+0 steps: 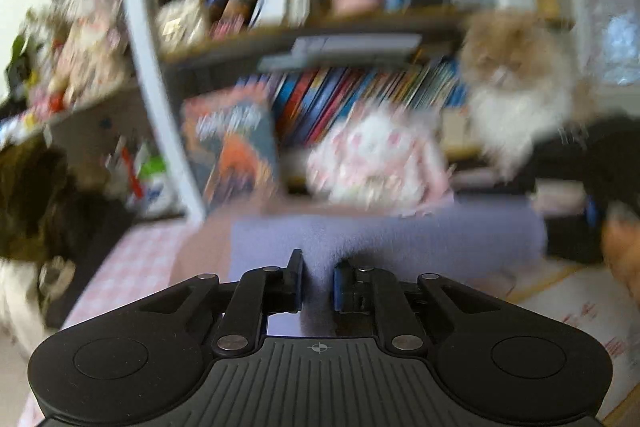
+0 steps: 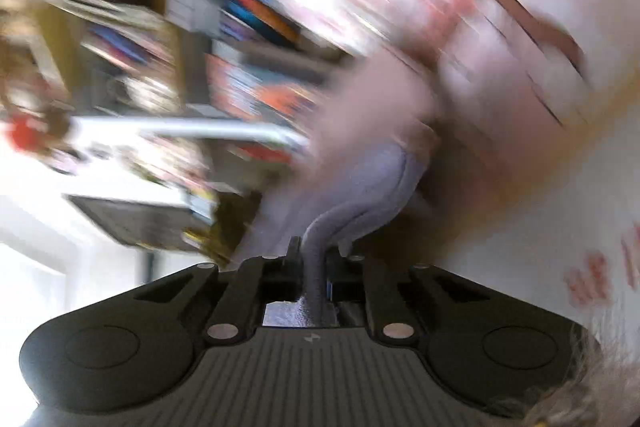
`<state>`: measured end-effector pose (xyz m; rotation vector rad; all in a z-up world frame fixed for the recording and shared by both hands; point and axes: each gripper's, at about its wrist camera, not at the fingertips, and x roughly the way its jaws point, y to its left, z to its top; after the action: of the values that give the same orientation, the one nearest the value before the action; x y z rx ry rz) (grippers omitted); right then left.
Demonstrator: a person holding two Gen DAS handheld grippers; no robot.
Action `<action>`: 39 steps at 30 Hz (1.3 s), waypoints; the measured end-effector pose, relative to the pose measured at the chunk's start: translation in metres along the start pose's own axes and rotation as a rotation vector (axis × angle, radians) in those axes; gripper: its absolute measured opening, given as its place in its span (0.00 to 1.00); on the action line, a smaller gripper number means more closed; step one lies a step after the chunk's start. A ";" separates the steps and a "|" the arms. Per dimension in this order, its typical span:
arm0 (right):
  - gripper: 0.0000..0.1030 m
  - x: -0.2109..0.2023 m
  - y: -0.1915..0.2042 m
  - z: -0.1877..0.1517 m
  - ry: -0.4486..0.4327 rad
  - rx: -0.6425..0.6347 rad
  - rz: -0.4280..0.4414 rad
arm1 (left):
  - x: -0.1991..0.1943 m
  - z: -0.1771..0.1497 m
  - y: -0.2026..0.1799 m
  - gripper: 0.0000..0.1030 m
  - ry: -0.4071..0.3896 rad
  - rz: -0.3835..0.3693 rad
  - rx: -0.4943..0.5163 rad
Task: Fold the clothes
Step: 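Lift the sweater with both tools and shake it open above the table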
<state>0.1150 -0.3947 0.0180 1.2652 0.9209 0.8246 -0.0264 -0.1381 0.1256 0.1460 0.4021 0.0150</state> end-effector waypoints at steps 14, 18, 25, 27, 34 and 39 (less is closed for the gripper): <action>0.09 -0.012 0.262 0.044 -0.126 -0.509 0.593 | -0.062 0.068 0.091 0.13 -0.436 -0.382 -0.410; 0.09 0.058 0.221 0.029 -0.051 -0.508 0.322 | 0.002 -0.003 0.127 0.20 -0.098 -0.247 -0.512; 0.09 0.206 0.106 -0.011 0.113 -0.639 -0.304 | 0.033 -0.073 0.148 0.23 0.221 -0.017 -0.387; 0.10 0.231 0.086 -0.015 0.118 -0.641 -0.363 | 0.032 -0.069 0.156 0.23 0.215 -0.021 -0.381; 0.51 0.237 0.075 -0.027 0.069 -0.740 -0.450 | 0.038 -0.064 0.149 0.33 0.189 -0.057 -0.299; 0.54 0.158 0.063 -0.044 0.056 -0.832 -0.558 | 0.068 -0.067 0.122 0.34 0.230 -0.138 -0.250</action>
<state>0.1402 -0.2262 0.0602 0.2410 0.7846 0.6759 0.0119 -0.0047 0.0561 -0.1316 0.6348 -0.0548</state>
